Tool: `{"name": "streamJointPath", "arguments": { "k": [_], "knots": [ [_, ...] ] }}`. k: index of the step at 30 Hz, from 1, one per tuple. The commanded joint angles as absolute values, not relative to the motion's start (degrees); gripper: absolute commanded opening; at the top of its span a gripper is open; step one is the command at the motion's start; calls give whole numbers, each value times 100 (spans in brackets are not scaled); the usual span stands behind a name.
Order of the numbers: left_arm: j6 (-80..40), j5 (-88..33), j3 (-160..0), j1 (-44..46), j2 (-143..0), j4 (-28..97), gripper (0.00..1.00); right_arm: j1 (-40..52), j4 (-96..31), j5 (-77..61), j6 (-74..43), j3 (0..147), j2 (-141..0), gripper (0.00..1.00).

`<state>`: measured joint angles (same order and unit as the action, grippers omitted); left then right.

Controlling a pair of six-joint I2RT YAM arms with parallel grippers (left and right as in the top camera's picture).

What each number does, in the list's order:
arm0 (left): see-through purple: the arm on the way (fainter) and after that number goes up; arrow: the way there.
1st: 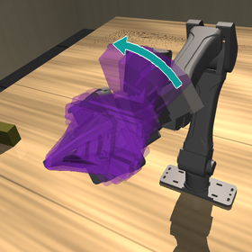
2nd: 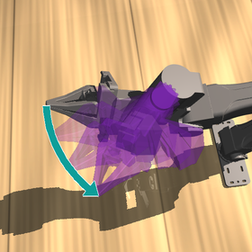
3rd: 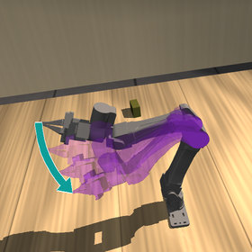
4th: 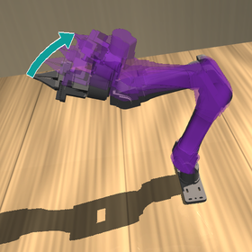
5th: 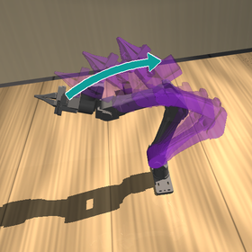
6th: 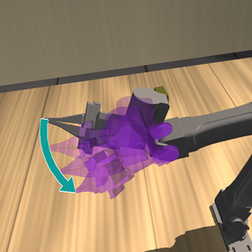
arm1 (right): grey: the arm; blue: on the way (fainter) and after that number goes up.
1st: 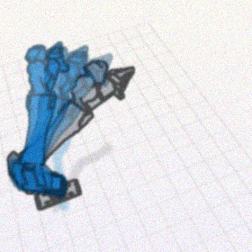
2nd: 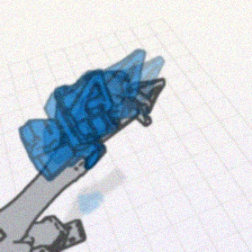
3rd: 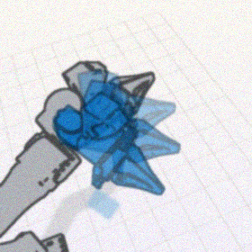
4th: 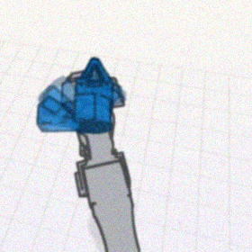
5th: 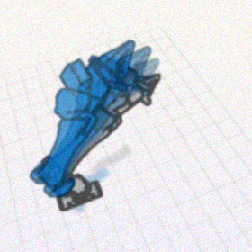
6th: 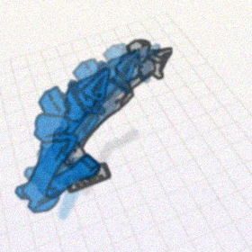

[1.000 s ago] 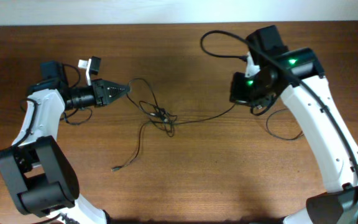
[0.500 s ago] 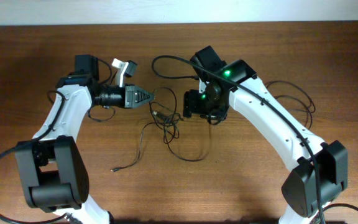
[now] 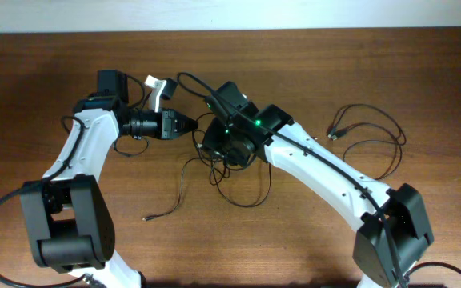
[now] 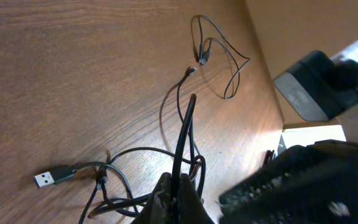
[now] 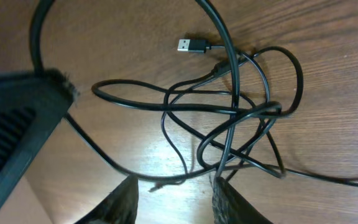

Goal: Untangle cables

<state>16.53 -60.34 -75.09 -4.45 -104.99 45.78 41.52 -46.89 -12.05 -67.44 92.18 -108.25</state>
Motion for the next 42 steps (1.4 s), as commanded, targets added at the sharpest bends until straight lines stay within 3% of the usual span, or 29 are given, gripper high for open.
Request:
{"name": "streamJointPath", "arguments": {
  "k": [1, 6, 8, 13, 16, 18, 25, 27, 30, 34, 35, 39, 42],
  "knots": [
    [1719, -6016, -7502, -438, -10433, 4571, 0, 4167, -4493, -982, -7467, 9126, -11144, 32],
    [1719, -6014, -7502, -438, -10433, 4571, 0, 4160, -4305, -928, -7463, 9126, -11360, 25],
    [1721, -6014, -7502, -438, -10433, 4571, 0, 4158, -4410, -580, -7321, 9124, -11375, 4],
    [1719, -5988, -7502, -438, -10433, 4565, 0, 3957, -4386, -884, -6084, 9220, -10661, 4],
    [735, -4954, -7502, -438, -10433, 4405, 0, 3863, -4292, -856, -4984, 9223, -9662, 4],
    [-128, -3964, -7502, -438, -10433, 4394, 0, 3708, -4303, -860, -4821, 9220, -8984, 4],
    [-545, -3253, -7502, -438, -10433, 4442, 0, 3011, -3258, -1949, -3728, 9223, -8103, 4],
    [-561, -3253, -7502, -438, -10433, 4440, 0, 2917, -3479, -1951, -3730, 9220, -8110, 4],
    [-561, -3253, -7502, -436, -10433, 4440, 0, 2923, -4340, -1925, -3726, 9216, -8381, 21],
    [-558, -3253, -7502, -410, -10433, 4438, 0, 2923, -4919, -1852, -3621, 9216, -9332, 58],
    [-558, -3251, -7502, -401, -10433, 4438, 0, 2923, -4912, -1920, -3623, 9216, -9570, 63],
    [-558, -3251, -7502, -388, -10433, 4436, 0, 2921, -4554, -2060, -3726, 9216, -10602, 65],
    [-556, -3249, -7502, -388, -10433, 4440, 0, 2921, -4278, -2060, -2862, 9216, -11205, 72]
  ]
}}
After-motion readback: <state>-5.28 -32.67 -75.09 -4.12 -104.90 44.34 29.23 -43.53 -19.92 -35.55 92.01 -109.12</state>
